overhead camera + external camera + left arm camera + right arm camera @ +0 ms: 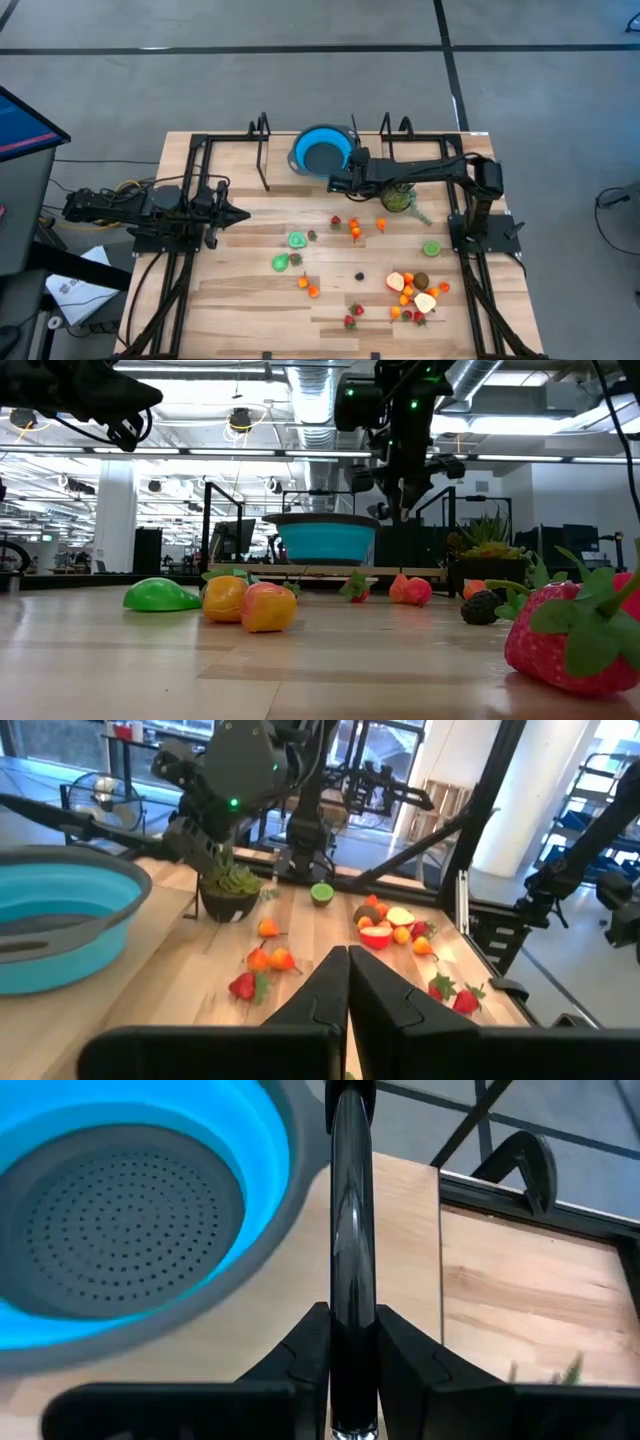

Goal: Pick & Place Fruit
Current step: Put the knife on the shelf

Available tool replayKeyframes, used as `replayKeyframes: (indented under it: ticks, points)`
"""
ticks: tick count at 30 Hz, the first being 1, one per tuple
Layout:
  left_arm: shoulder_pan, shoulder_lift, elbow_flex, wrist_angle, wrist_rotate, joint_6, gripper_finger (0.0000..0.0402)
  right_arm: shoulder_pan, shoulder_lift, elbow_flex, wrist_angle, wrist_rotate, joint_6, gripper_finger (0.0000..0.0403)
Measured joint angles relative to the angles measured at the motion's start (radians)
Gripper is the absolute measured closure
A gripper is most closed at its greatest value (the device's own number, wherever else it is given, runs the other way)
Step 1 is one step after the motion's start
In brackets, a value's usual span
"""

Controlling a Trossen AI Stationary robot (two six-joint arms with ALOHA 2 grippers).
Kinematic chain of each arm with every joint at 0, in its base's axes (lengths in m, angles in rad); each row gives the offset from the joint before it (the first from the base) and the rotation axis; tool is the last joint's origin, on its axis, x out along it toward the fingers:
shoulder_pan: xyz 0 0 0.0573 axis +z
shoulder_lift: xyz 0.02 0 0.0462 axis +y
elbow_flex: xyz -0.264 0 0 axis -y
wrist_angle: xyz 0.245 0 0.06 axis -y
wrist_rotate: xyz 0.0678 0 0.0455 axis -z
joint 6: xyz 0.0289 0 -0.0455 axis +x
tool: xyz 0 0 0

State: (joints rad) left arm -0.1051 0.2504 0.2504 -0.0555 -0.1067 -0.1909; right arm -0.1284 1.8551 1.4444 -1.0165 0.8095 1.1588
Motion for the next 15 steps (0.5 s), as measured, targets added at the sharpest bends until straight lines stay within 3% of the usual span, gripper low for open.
replayKeyframes:
  ticks: [15]
  points:
    - [0.0,0.013,0.0,0.006,0.0,0.0,0.0401,0.045,-0.027,0.138,-0.011,0.079,-0.2,0.0355]
